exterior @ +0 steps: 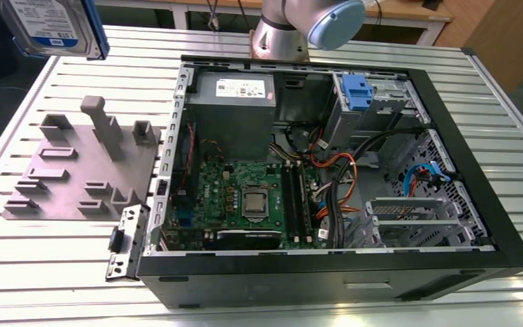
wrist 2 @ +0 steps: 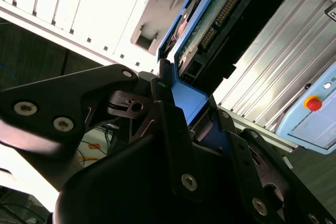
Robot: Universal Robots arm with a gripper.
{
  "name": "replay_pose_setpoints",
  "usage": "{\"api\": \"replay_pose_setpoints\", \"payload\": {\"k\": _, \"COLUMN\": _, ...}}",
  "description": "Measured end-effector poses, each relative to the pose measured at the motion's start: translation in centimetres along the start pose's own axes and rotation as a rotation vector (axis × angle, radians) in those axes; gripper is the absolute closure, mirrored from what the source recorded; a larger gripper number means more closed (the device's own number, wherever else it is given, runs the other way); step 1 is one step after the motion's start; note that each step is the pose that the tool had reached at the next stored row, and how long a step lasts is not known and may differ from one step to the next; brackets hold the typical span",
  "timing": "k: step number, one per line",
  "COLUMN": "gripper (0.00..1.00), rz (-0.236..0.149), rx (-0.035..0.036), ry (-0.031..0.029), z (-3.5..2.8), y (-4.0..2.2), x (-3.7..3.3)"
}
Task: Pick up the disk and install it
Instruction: 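Pick up the disk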
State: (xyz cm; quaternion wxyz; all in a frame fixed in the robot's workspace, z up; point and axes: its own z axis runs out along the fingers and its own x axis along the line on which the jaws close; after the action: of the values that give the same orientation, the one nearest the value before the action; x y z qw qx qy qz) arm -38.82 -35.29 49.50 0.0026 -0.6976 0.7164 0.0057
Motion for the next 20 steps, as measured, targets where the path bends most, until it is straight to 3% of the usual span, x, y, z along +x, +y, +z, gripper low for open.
{"api": "replay_pose_setpoints", "payload": {"k": 20, "gripper": 0.64, "rz": 0.000, "rx": 0.0000, "ry": 0.0000, "z": 0.00, "y": -0.56, "x": 0.30}}
